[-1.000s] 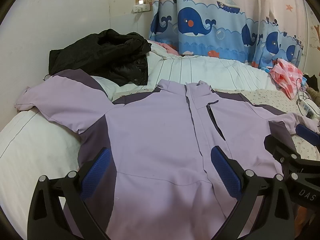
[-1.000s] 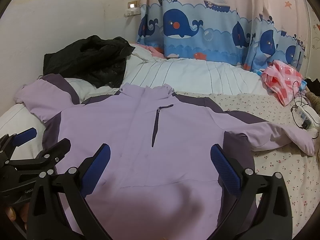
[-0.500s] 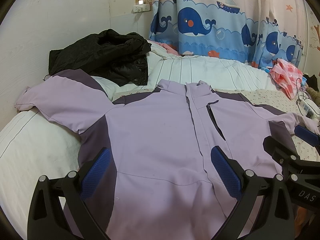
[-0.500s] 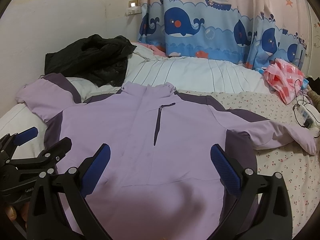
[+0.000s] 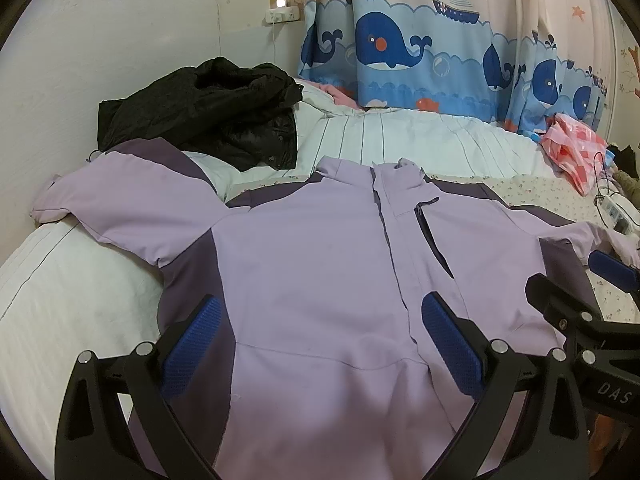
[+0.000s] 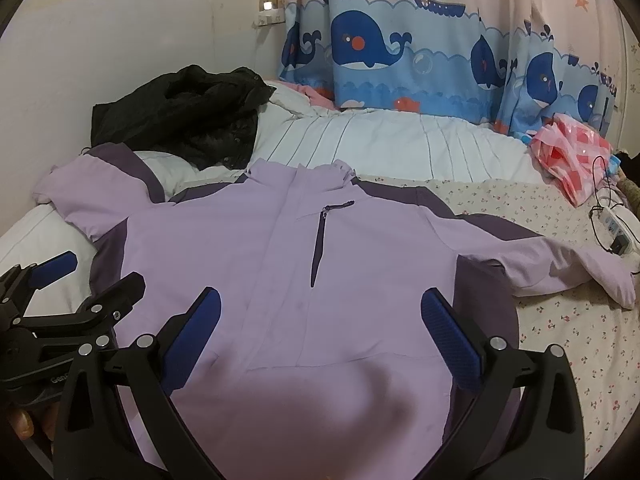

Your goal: Fold large clothes

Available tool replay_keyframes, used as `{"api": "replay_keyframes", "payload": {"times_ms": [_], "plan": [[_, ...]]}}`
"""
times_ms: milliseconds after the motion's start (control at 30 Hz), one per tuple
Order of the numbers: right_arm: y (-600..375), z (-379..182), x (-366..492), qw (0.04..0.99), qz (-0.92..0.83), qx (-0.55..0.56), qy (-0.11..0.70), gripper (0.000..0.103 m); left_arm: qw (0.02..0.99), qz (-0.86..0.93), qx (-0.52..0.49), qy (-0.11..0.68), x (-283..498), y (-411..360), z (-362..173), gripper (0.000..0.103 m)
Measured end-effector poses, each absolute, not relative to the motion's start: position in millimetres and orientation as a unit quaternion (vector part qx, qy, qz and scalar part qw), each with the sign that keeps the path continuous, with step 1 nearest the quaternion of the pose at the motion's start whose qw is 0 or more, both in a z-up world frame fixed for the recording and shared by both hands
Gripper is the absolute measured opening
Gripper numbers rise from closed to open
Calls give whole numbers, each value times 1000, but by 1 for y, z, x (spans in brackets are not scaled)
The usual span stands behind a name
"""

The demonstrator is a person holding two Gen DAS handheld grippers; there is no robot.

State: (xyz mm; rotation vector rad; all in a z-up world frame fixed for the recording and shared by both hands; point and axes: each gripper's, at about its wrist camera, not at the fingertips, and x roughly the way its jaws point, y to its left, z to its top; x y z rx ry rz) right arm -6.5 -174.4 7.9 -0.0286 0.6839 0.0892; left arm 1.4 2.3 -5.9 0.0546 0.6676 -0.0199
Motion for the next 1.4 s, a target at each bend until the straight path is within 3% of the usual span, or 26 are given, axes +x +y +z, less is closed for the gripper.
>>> {"api": "replay_keyframes", "payload": {"times_ms": [1033, 1300, 1400], "plan": [[-167, 12, -14, 941, 78, -17, 330, 97, 945, -2, 34, 325, -14, 16, 16, 96], [-230, 29, -55, 938, 4, -8, 345, 97, 944, -18, 51, 325, -25, 18, 23, 96], [-280, 17, -84, 919, -43, 1, 392, 97, 942, -24, 50, 332, -25, 20, 22, 96]]}}
